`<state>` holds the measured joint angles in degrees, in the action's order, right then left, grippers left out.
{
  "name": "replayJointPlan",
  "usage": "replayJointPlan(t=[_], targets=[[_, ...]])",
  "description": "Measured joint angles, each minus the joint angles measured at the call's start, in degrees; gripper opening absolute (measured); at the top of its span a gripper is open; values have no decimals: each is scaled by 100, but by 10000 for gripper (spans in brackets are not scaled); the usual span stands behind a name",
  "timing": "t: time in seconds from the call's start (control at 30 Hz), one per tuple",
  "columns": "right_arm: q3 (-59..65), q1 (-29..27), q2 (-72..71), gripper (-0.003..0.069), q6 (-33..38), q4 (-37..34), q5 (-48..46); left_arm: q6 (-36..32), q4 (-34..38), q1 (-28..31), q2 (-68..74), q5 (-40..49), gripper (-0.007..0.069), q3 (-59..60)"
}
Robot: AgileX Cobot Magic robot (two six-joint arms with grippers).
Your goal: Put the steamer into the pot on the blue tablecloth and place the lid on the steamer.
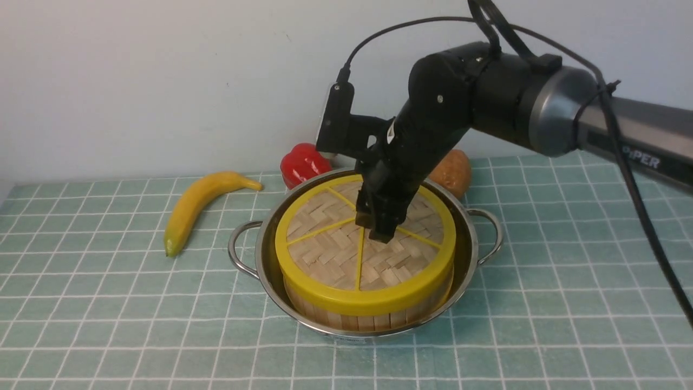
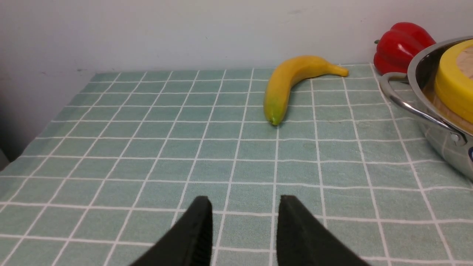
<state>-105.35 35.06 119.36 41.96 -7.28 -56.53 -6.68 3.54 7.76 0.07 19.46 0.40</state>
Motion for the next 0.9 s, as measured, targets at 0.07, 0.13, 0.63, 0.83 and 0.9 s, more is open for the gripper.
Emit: replayJointPlan(t=[0.07, 0.13, 0.63, 0.83, 0.9], targets=[[0, 0, -160, 454, -107, 27, 29, 0, 0, 0, 0, 0, 243, 0], [0, 0, -332, 459, -236, 39, 45, 0, 0, 0, 0, 0, 243, 0], [-33, 0, -2565, -15, -2797, 135, 396, 0, 0, 0, 0, 0, 243, 0], [-33, 0, -2701, -6, -3181, -319, 413, 0, 0, 0, 0, 0, 243, 0], [-33, 0, -2701, -2, -3235, -477, 413, 0, 0, 0, 0, 0, 243, 0]])
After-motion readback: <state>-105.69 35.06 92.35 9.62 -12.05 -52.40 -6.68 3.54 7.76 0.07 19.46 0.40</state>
